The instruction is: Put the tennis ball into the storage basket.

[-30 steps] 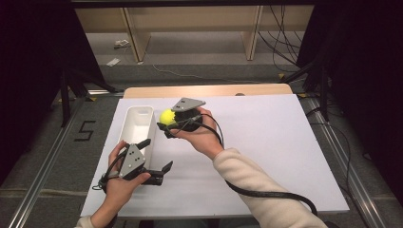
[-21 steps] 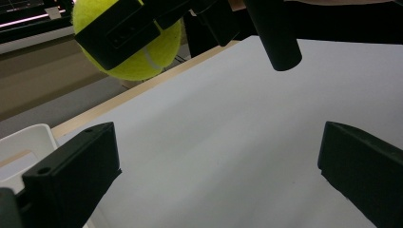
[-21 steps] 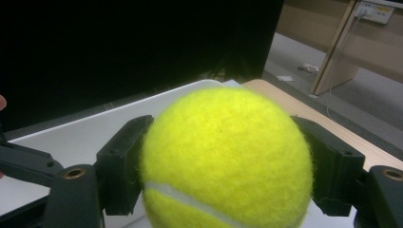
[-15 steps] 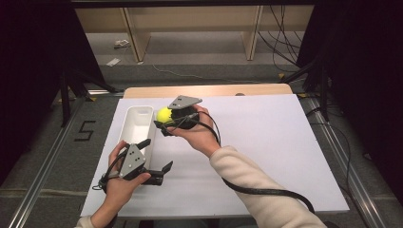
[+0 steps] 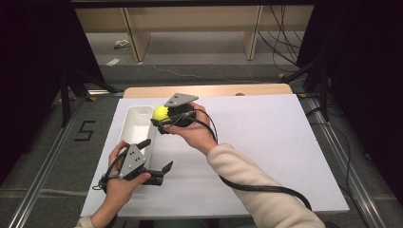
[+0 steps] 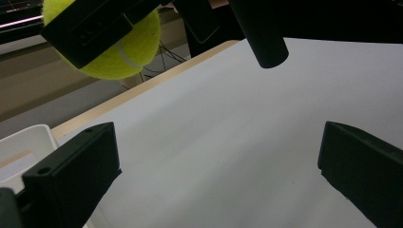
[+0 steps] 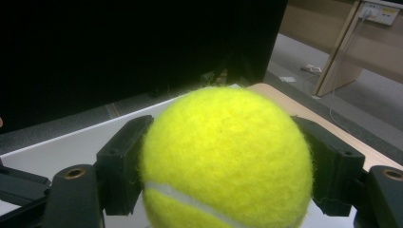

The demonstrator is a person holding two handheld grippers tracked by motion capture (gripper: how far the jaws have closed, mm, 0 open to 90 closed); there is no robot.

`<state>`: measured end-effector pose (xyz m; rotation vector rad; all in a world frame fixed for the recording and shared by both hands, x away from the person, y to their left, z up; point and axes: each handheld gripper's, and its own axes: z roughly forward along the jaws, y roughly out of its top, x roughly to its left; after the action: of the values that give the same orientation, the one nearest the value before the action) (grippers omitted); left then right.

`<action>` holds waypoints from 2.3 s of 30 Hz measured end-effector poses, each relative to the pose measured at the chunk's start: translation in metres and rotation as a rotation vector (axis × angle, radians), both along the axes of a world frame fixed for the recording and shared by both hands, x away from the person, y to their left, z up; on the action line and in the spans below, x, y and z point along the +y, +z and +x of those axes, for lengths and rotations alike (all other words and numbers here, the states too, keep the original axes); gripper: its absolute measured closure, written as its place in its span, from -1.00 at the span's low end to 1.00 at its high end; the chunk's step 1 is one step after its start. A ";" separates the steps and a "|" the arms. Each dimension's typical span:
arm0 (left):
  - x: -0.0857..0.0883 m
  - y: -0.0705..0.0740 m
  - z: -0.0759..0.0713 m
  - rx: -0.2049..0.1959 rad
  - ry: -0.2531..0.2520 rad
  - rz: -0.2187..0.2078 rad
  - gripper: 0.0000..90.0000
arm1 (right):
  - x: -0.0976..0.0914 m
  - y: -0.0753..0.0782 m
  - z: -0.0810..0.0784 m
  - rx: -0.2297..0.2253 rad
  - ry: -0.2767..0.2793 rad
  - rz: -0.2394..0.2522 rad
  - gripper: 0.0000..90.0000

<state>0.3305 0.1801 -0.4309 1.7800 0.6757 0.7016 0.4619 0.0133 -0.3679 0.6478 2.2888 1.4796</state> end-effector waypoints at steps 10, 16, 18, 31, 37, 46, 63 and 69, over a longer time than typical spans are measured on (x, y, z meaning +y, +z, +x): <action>0.000 0.000 0.000 0.000 0.000 -0.003 -1.00 | 0.006 0.001 0.001 0.002 0.007 -0.002 -0.40; 0.000 0.000 0.000 0.001 -0.002 -0.004 -1.00 | 0.010 0.001 0.002 0.004 0.014 -0.005 -0.40; 0.000 0.000 0.000 0.002 -0.002 -0.004 -1.00 | 0.012 0.001 0.003 0.002 0.015 -0.006 -0.40; -0.001 0.000 -0.001 -0.002 -0.006 -0.002 -1.00 | 0.020 0.005 0.006 0.002 0.023 -0.008 -0.41; -0.001 0.000 -0.001 -0.002 -0.006 -0.001 -1.00 | 0.023 0.007 0.008 0.006 0.027 -0.011 -0.40; -0.001 0.000 -0.001 0.000 -0.007 -0.002 -1.00 | 0.029 0.009 0.011 0.007 0.034 -0.007 -0.40; -0.002 0.000 -0.001 -0.001 -0.012 0.001 -1.00 | 0.037 0.009 0.015 0.019 0.043 -0.010 -0.41; -0.002 0.000 -0.001 -0.002 -0.012 0.001 -1.00 | 0.041 0.008 0.016 0.025 0.046 -0.014 -0.40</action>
<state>0.3293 0.1786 -0.4304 1.7826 0.6637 0.6956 0.4784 0.0541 -0.3600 0.6165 2.3455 1.4834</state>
